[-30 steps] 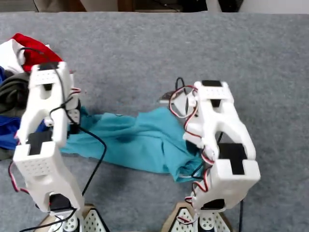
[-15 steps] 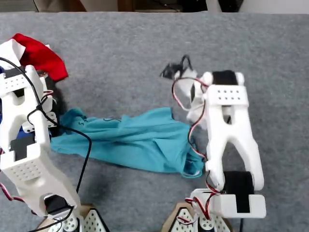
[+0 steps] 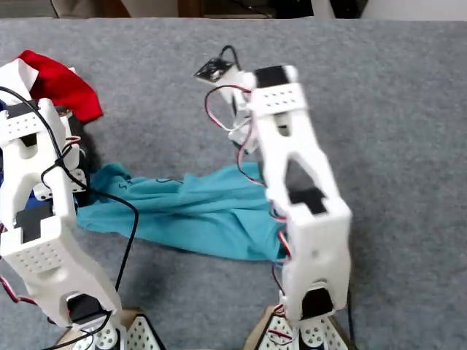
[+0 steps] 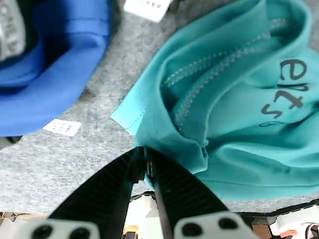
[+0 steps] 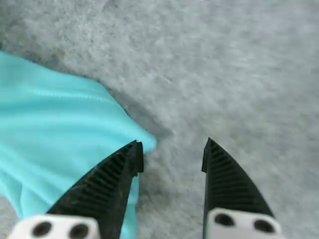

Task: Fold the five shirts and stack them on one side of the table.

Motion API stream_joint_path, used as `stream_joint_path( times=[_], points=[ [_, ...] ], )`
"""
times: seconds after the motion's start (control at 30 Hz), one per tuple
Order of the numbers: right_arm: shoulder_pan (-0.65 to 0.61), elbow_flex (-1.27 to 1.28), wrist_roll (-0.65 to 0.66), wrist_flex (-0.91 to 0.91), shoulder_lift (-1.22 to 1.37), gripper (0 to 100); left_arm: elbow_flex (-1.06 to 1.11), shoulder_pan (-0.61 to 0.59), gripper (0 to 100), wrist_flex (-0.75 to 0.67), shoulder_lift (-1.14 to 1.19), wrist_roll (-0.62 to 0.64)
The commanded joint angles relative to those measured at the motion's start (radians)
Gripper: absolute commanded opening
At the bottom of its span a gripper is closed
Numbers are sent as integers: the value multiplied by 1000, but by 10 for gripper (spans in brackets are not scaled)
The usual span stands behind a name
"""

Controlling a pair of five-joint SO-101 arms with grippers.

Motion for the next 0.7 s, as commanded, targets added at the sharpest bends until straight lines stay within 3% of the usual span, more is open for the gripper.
stream_joint_path(
  times=[0.0, 0.17, 0.43, 0.67],
  points=[
    [-18, -252, -40, 94, 173, 210, -2, -5, 19, 9, -53, -3],
    [-15, -406, -52, 152, 360, 209, -2, -5, 19, 9, -53, -3],
    [-44, -242, -74, 153, 340, 93, -2, -9, 19, 9, -53, -3],
    [-1, -140, -72, 152, 240, 57, -2, -5, 19, 9, -53, -3]
  ],
)
